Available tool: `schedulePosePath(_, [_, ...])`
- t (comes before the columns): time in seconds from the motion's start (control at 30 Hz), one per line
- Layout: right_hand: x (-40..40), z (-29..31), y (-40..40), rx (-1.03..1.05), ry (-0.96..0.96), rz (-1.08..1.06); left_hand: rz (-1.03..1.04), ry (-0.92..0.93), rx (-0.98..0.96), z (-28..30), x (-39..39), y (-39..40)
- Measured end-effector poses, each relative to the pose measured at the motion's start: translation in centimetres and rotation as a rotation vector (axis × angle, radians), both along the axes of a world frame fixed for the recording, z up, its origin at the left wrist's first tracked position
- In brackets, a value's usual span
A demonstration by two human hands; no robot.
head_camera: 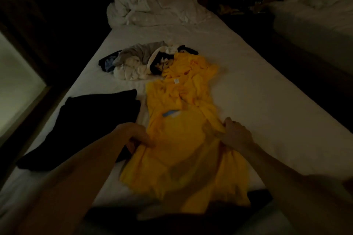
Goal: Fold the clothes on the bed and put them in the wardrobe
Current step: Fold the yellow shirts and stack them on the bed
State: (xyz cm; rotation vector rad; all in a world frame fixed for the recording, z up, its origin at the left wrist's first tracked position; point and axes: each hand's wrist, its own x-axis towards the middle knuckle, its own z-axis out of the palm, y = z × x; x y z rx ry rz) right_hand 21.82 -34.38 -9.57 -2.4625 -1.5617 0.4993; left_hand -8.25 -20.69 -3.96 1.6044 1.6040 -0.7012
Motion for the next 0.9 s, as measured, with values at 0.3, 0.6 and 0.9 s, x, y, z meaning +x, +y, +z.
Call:
schedulePosePath(0.3, [-2.9,-0.2,-9.7,-0.051,0.101,-0.128,0.004,-0.028,0.061,-0.3,-3.3,-12.2])
schedulePosePath(0.6, [-7.8,4.2,-10.3,0.302,0.465,-0.301,-0.135,-0.192,0.118,1.1,-1.0,-18.5])
schedulePosePath(0.9, [-11.7,2.7,-11.5,0.212,1.307,-0.415,-0.035,-0.147,0.514,-1.2,-4.4,-16.3])
